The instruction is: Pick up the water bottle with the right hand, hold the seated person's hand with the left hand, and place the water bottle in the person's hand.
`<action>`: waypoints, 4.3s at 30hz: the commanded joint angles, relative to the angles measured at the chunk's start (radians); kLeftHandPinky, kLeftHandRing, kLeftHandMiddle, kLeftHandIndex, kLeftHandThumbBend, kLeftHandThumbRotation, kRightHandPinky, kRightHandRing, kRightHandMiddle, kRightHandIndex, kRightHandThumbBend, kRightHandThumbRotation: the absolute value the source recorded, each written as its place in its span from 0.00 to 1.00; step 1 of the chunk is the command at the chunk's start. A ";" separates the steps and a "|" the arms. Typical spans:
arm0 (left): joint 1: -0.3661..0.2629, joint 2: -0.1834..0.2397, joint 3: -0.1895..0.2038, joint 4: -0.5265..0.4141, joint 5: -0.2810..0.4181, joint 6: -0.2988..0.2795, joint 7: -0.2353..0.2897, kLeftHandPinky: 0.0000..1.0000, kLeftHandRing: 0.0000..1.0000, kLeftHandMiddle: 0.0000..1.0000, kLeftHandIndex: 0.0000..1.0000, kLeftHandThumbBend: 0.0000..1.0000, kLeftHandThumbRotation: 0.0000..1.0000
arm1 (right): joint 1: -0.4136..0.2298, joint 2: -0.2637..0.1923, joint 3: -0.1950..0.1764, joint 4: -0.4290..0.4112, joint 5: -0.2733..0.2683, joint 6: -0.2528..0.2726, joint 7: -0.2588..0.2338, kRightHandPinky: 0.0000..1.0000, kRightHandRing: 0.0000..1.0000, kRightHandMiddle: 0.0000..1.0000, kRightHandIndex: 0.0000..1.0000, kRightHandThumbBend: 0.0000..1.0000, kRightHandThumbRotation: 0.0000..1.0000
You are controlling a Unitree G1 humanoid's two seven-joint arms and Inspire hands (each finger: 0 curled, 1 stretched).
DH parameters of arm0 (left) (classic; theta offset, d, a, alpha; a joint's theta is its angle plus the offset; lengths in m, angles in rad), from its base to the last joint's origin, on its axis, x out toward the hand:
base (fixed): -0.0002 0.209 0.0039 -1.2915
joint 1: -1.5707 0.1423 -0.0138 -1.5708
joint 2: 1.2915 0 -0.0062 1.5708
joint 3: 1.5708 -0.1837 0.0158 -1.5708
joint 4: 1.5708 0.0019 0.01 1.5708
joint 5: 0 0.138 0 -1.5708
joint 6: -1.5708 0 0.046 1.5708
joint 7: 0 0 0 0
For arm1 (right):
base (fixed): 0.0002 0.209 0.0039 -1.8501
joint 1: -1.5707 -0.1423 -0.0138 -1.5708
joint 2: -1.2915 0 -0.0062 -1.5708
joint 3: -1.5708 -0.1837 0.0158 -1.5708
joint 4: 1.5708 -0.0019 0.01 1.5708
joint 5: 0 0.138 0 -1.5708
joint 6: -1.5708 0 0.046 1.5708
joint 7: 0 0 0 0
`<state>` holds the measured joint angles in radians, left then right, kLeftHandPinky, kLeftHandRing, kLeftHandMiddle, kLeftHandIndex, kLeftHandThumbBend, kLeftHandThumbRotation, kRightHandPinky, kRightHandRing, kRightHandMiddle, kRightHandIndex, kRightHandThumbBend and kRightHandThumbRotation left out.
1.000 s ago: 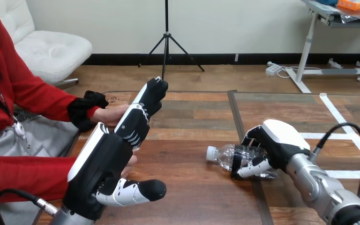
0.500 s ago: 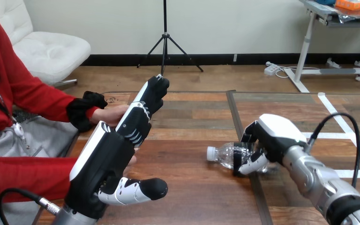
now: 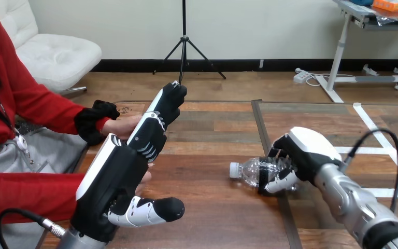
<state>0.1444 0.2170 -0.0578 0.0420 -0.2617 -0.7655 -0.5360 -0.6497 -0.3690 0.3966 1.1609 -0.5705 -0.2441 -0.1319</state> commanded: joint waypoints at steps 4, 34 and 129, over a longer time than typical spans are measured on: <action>-0.045 0.005 0.015 -0.011 -0.012 -0.006 0.002 1.00 1.00 1.00 1.00 1.00 0.67 | 0.081 0.000 -0.048 -0.012 0.067 -0.022 0.023 0.41 0.48 0.51 0.47 0.87 0.00; -0.032 0.038 0.055 -0.024 0.029 0.035 0.020 1.00 1.00 1.00 1.00 1.00 0.65 | 0.206 0.038 -0.280 -0.112 0.370 -0.304 0.042 0.29 0.34 0.40 0.42 0.88 0.01; -0.084 0.492 0.263 0.014 0.496 0.156 0.136 0.73 0.83 0.88 0.90 1.00 0.43 | 0.296 0.440 -0.632 -0.257 0.943 -0.373 0.697 0.15 0.19 0.31 0.40 0.93 0.00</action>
<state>0.1380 0.6467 0.1887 0.0373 0.2130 -0.5919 -0.4093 -0.3248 0.0590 -0.2418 0.9747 0.3738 -0.5970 0.5545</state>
